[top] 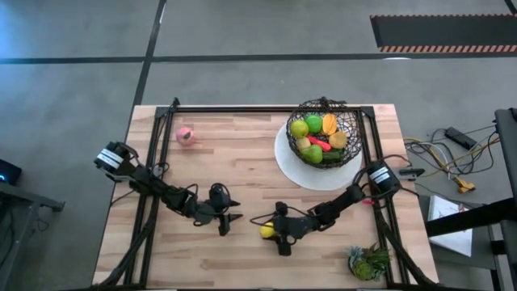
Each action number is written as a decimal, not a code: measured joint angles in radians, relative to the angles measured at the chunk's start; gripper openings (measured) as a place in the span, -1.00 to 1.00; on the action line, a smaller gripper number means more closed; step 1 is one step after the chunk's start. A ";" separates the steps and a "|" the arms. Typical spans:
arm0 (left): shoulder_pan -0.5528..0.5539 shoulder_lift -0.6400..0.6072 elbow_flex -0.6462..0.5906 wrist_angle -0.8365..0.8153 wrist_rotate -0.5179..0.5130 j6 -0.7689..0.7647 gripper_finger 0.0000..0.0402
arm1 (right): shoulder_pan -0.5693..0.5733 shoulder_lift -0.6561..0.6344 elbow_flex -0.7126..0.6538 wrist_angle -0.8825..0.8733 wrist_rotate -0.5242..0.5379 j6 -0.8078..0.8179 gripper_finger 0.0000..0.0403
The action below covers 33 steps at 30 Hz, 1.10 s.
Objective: Build produce basket
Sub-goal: Put the yellow lemon into the black wire basket
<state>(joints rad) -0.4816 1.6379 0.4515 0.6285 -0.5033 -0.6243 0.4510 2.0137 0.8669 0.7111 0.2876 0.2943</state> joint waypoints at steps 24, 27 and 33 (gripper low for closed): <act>0.196 0.000 -0.002 0.234 -0.036 0.399 0.01 | -0.262 -0.778 -0.221 -0.388 0.419 -0.268 0.00; 0.245 0.000 0.000 0.237 -0.036 0.445 0.01 | -0.380 -0.875 -0.219 -0.575 0.417 -0.224 0.00; 0.340 0.000 0.000 0.249 -0.033 0.455 0.01 | -0.652 -1.014 -0.217 -0.878 0.248 -0.132 0.00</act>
<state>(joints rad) -0.1418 1.6379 0.4515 0.8772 -0.5364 -0.1692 -0.2008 0.9994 0.6498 -0.1673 0.5356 0.1628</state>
